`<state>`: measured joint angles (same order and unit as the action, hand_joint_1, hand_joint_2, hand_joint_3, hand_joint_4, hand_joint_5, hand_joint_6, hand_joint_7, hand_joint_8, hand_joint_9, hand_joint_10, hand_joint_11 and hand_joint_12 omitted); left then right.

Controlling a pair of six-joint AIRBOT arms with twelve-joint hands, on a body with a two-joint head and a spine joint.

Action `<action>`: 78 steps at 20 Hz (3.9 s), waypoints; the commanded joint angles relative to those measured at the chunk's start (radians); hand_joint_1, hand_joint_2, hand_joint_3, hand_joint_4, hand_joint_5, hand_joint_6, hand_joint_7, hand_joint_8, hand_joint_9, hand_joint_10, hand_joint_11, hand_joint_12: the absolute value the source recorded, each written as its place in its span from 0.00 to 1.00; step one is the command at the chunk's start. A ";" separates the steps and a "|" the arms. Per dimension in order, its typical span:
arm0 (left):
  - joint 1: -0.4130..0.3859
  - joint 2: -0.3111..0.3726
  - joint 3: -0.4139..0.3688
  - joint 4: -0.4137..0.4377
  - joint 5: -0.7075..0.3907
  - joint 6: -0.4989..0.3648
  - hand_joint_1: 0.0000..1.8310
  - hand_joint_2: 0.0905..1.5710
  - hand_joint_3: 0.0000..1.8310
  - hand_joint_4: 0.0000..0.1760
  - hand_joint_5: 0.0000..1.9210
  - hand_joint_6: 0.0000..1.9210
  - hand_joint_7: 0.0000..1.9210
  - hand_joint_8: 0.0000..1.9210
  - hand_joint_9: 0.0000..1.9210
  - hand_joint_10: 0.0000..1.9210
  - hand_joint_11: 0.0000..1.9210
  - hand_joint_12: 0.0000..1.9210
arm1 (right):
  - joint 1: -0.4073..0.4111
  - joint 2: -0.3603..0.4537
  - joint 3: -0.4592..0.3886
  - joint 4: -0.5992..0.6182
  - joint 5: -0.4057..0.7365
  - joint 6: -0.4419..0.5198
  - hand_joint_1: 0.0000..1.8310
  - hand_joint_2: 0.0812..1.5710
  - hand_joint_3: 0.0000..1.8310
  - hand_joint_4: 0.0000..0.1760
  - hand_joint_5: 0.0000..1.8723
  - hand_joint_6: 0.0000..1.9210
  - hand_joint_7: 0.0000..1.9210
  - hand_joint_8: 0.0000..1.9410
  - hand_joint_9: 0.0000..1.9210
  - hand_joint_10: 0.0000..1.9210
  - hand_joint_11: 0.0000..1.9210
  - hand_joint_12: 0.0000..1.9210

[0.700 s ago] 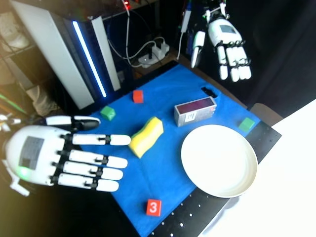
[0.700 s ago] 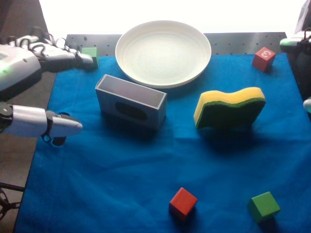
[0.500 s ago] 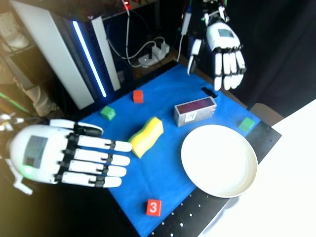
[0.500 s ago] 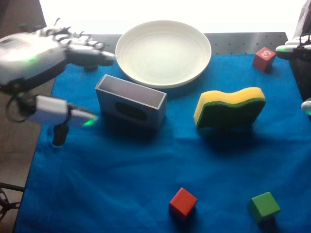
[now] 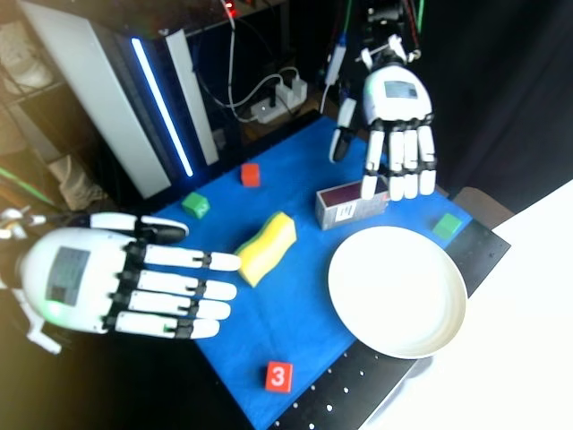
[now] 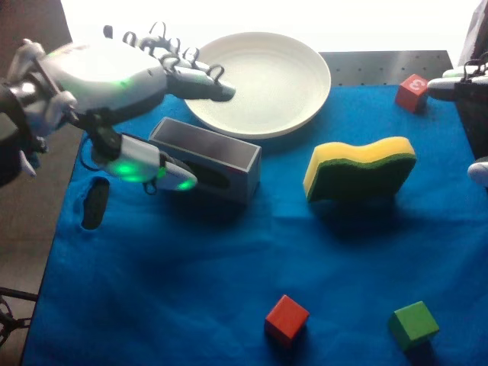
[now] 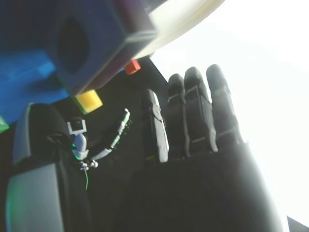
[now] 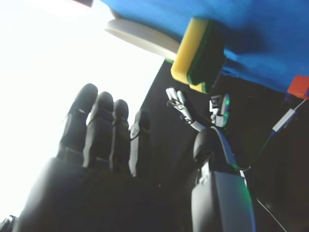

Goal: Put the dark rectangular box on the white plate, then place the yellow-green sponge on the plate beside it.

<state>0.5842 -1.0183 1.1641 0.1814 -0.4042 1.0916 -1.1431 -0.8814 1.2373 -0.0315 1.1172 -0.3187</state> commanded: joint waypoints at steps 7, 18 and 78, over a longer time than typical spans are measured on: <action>-0.015 -0.040 0.038 -0.023 -0.078 -0.003 0.65 0.67 0.00 0.00 0.49 0.35 0.51 0.42 0.49 0.08 0.27 0.60 | 0.014 -0.003 0.007 0.033 0.115 0.003 0.32 0.72 0.00 0.36 0.18 0.00 0.18 0.00 0.15 0.00 0.01 0.32; -0.014 -0.008 0.028 -0.091 -0.238 -0.043 0.70 0.67 0.00 0.00 0.57 0.33 0.55 0.52 0.49 0.53 0.36 0.77 | 0.013 -0.009 0.007 0.033 0.115 0.004 0.38 0.74 0.00 0.04 0.20 0.00 0.18 0.00 0.18 0.00 0.11 0.24; 0.350 0.281 -0.281 -0.361 -0.767 0.084 0.51 0.50 0.00 0.91 0.04 0.00 0.00 0.00 0.00 0.00 0.00 0.00 | 0.408 -0.250 0.217 -0.459 -0.302 0.112 0.47 0.60 0.00 0.43 0.33 0.01 0.29 0.01 0.33 0.03 0.15 0.55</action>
<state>0.9421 -0.7391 0.8837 -0.1833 -1.0435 1.1790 -0.7483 -1.1328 1.4487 -0.5335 0.7303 -0.2104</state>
